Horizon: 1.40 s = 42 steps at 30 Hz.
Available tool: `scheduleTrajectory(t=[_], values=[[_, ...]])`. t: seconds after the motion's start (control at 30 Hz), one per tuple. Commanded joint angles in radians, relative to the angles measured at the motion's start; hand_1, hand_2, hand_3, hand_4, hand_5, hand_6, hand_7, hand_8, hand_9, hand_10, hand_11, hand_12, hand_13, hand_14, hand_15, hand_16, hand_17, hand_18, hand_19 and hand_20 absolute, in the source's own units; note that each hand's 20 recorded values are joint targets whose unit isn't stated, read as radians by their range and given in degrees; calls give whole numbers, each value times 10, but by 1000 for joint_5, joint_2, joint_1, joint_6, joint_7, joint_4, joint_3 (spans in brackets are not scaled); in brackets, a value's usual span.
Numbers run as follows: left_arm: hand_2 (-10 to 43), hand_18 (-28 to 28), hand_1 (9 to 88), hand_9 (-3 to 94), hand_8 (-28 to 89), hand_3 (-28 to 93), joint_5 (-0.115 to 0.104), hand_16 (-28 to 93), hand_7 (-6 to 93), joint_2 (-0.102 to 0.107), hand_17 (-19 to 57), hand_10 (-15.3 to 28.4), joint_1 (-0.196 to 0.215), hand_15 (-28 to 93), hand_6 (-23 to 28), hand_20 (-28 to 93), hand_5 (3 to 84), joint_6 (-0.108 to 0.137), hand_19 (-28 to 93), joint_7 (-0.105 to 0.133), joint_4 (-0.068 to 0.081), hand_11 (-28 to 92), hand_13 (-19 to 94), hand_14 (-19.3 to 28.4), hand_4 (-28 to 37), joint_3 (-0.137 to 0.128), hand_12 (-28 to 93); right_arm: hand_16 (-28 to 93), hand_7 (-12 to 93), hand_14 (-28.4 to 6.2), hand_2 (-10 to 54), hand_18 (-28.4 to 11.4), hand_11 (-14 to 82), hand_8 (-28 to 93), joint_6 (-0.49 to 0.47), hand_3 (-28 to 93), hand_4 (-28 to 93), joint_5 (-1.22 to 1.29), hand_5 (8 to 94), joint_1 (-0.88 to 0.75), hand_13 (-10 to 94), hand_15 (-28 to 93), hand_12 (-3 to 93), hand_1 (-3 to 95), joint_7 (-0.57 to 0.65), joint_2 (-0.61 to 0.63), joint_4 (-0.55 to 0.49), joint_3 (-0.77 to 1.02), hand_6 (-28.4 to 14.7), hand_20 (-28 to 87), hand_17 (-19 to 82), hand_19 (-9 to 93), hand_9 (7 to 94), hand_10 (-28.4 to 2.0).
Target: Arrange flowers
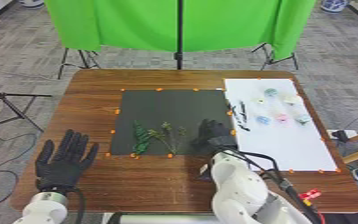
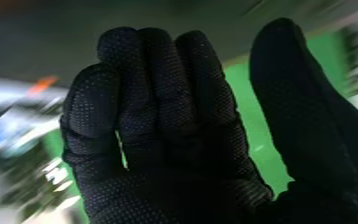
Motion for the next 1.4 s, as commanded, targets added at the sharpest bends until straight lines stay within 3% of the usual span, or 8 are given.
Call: scheduleTrajectory(t=[0.03, 0.6, 0.67, 0.7, 1.1, 1.2, 1.3, 1.4], values=[[172, 140, 273, 404, -108, 724, 89, -86, 182, -8, -45, 142, 25, 455, 59, 155, 439, -77, 383, -13, 18, 294, 319, 141, -283, 7, 116, 209, 173, -194, -95, -280, 243, -76, 98, 700, -222, -50, 651, 162, 586, 562, 224, 444, 29, 165, 102, 49, -84, 262, 329, 882, 697, -216], [167, 142, 278, 400, -101, 719, 78, -71, 177, -8, -47, 144, 17, 442, 62, 159, 436, -34, 370, -16, 15, 288, 312, 141, -283, 12, 125, 193, 133, -198, -95, -277, 206, -84, -79, 672, -257, -5, 647, 404, 537, 555, 199, 395, -53, 192, 368, -111, -102, 265, 305, 871, 652, -222], [167, 142, 278, 400, -101, 718, 73, -71, 176, -8, -47, 146, 16, 443, 63, 160, 438, 4, 370, -16, 7, 289, 312, 141, -283, 14, 126, 194, 123, -198, -95, -275, 202, -84, -84, 668, -251, 30, 648, 404, 535, 552, 198, 364, -52, 188, 373, -102, -104, 269, 302, 867, 651, -222], [168, 142, 278, 402, -101, 718, 62, -71, 177, -9, -46, 147, 12, 445, 63, 160, 439, 46, 371, -13, -1, 289, 314, 141, -283, 17, 126, 194, 116, -199, -95, -274, 198, -85, -88, 665, -248, 31, 642, 400, 533, 550, 198, 351, -54, 187, 375, -96, -108, 270, 300, 865, 648, -223], [174, 142, 275, 409, -107, 724, 67, -78, 191, -5, -48, 147, 16, 460, 65, 163, 450, 35, 385, -11, -1, 304, 319, 143, -283, 18, 122, 189, 119, -195, -95, -272, 161, -67, -140, 653, -277, 34, 606, 377, 533, 535, 178, 366, -42, 162, 401, -86, -104, 296, 305, 867, 630, -222], [174, 142, 275, 409, -106, 724, 102, -80, 192, -4, -48, 148, 10, 461, 66, 163, 450, 72, 386, -20, -16, 305, 320, 143, -283, 22, 121, 192, 153, -181, -95, -265, 169, -71, -196, 651, -279, 44, 623, 367, 551, 525, 181, 415, -63, 146, 408, -76, -85, 302, 313, 865, 647, -208], [175, 141, 274, 411, -106, 726, 130, -80, 193, -1, -48, 148, 2, 464, 69, 163, 454, 68, 387, -23, -18, 307, 320, 144, -283, 27, 121, 205, 233, -162, -95, -255, 200, -82, -176, 680, -281, 29, 645, 352, 571, 517, 196, 481, -70, 142, 419, -81, -58, 313, 319, 858, 667, -185], [175, 141, 274, 411, -106, 727, 145, -81, 193, 1, -48, 149, 2, 466, 68, 162, 455, 61, 387, -24, -22, 308, 320, 144, -283, 24, 121, 237, 313, -144, -95, -248, 235, 112, -170, 589, -282, 32, 650, 337, 598, 522, 210, 581, -72, 130, 425, -76, -40, 352, 339, 869, 692, -168]])
